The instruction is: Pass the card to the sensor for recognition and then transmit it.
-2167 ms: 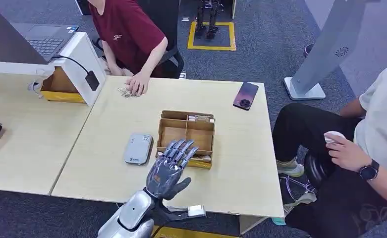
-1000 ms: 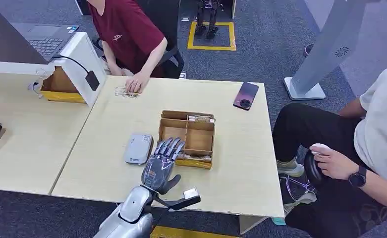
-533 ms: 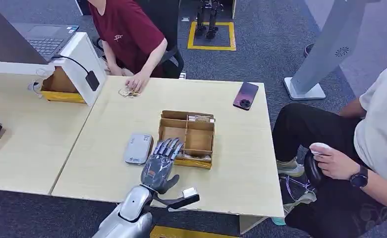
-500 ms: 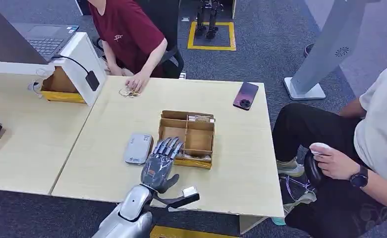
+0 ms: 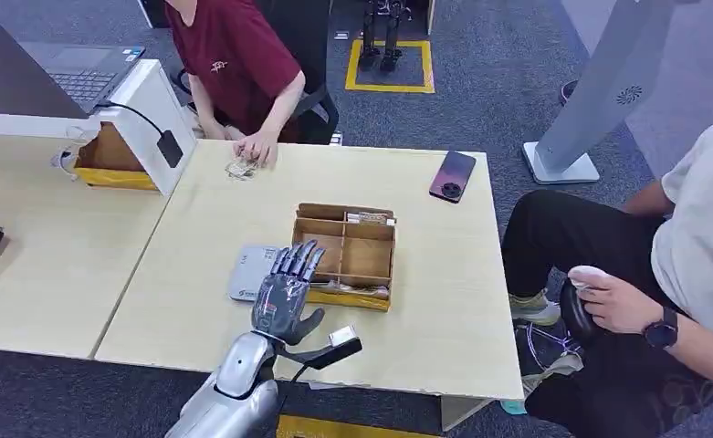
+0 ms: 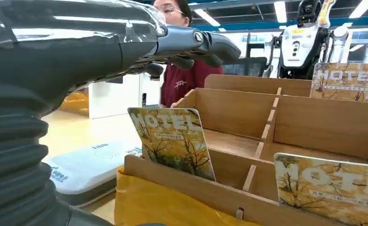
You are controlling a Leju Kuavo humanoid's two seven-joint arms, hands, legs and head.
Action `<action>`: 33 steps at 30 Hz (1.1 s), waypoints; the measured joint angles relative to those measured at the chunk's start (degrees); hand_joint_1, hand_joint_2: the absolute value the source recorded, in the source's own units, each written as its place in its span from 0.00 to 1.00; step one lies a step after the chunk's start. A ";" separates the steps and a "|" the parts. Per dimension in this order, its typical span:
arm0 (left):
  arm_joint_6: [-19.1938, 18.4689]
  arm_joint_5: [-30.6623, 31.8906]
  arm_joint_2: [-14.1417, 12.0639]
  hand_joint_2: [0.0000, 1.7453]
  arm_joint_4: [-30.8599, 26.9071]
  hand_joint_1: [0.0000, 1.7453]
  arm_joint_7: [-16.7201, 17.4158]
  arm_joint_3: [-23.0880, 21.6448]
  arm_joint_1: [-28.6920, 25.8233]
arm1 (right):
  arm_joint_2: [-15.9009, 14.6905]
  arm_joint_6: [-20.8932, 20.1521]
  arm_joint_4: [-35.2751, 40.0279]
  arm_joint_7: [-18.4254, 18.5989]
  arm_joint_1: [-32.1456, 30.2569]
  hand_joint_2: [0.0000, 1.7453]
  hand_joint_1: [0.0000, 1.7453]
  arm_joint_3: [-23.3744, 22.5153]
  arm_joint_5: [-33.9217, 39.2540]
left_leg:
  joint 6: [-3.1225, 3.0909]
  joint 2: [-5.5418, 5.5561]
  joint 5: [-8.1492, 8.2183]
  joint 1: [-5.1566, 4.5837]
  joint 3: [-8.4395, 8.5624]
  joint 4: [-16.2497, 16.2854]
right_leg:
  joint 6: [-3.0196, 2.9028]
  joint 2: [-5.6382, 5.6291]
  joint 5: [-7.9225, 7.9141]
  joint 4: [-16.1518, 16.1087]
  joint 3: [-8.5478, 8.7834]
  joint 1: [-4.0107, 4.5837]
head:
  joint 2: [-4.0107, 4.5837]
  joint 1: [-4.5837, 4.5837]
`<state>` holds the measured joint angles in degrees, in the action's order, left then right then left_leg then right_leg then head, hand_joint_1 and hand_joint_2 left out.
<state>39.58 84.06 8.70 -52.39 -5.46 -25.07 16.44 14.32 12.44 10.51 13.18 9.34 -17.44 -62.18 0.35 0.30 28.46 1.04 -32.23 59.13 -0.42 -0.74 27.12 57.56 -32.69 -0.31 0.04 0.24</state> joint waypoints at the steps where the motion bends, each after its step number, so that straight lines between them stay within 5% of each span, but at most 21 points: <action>1: 0.00 0.00 0.00 1.00 -0.09 0.00 0.00 0.02 0.02 | 0.00 0.00 0.00 0.00 -0.01 1.00 0.00 0.00 0.02 | 0.00 0.00 0.00 0.00 0.00 0.00 | 0.00 0.00 0.00 0.00 0.00 0.00 | 0.00 0.00; 33: 0.00 -1.16 -0.09 1.00 -0.20 0.00 -0.57 1.95 1.25 | -0.02 -0.20 0.00 -0.33 -0.36 1.00 0.00 -0.13 -0.83 | 0.00 0.00 0.00 0.00 0.00 0.00 | 0.00 0.00 0.00 0.00 0.00 0.00 | 0.00 0.00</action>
<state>39.58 82.90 8.61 -52.59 -6.03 -23.12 17.69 14.29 12.24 10.51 12.85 8.98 -17.57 -63.01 0.35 0.30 28.46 1.04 -32.23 59.13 -0.42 -0.74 27.12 57.56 -32.69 -0.31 0.04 0.24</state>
